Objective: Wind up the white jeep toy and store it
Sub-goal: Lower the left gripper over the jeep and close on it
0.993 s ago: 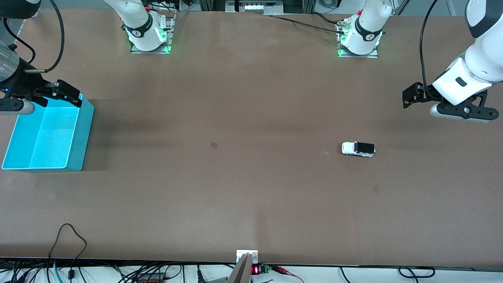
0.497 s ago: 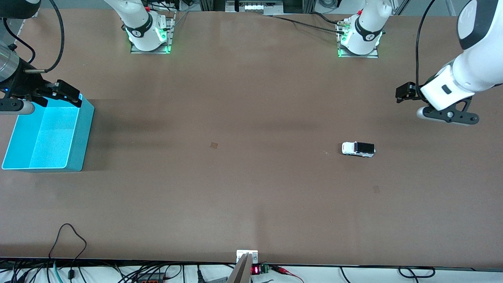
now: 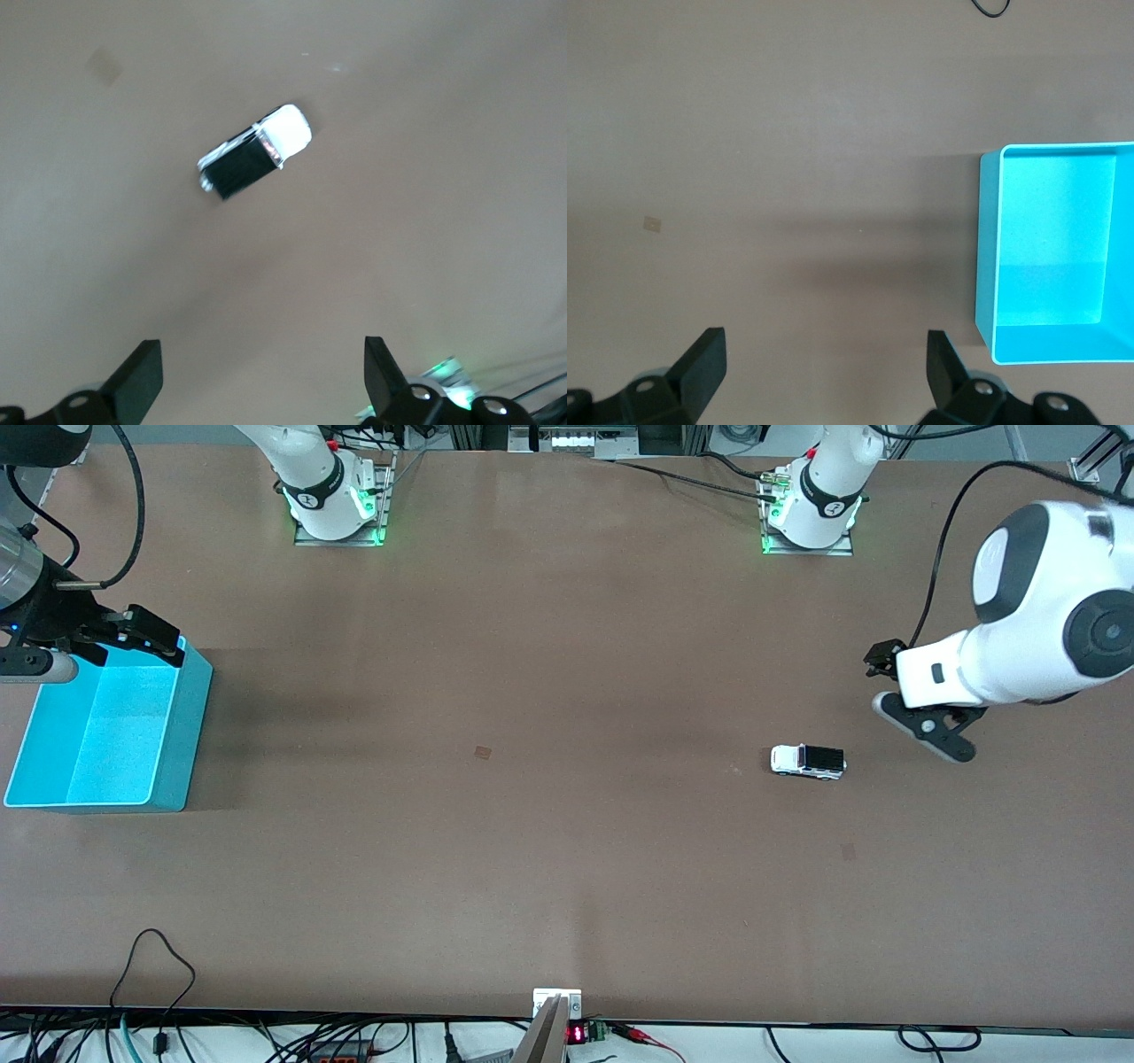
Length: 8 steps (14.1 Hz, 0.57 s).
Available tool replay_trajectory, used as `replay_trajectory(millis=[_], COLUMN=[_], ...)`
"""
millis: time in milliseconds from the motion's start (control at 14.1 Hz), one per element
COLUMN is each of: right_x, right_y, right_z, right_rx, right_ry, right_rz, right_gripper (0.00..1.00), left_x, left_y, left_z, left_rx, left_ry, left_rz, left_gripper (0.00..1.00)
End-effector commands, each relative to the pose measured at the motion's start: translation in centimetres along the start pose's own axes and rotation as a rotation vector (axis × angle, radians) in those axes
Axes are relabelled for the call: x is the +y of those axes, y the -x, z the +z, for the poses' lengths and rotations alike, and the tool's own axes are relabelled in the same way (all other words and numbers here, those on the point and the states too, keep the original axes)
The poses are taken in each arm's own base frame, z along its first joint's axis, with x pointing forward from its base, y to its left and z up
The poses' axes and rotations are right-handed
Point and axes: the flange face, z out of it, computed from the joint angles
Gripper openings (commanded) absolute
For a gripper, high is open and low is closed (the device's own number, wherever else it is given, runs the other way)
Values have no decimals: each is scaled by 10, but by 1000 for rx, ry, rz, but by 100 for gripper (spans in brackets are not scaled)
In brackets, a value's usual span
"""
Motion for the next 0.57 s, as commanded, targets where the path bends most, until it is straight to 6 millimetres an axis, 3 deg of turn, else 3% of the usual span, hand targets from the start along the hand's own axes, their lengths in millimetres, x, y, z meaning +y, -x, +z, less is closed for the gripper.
replay_trajectory(millis=[0,284,497], right_x=[2,2,2], right_y=[-1,-1,-1], right_z=[-6,-6,-6], right_rx=[2,3,3], right_ry=[4,4,4], right_rz=[-6,-6,-6], right_gripper=[100,100,100], left_x=[-6,-13,-17], left_y=[-13,-23,-33], left_z=[39,116,156], left_rx=[18,92,116], left_ry=[-7,-112,-168], left_rz=[251,608,748], left_gripper=[100,100,100])
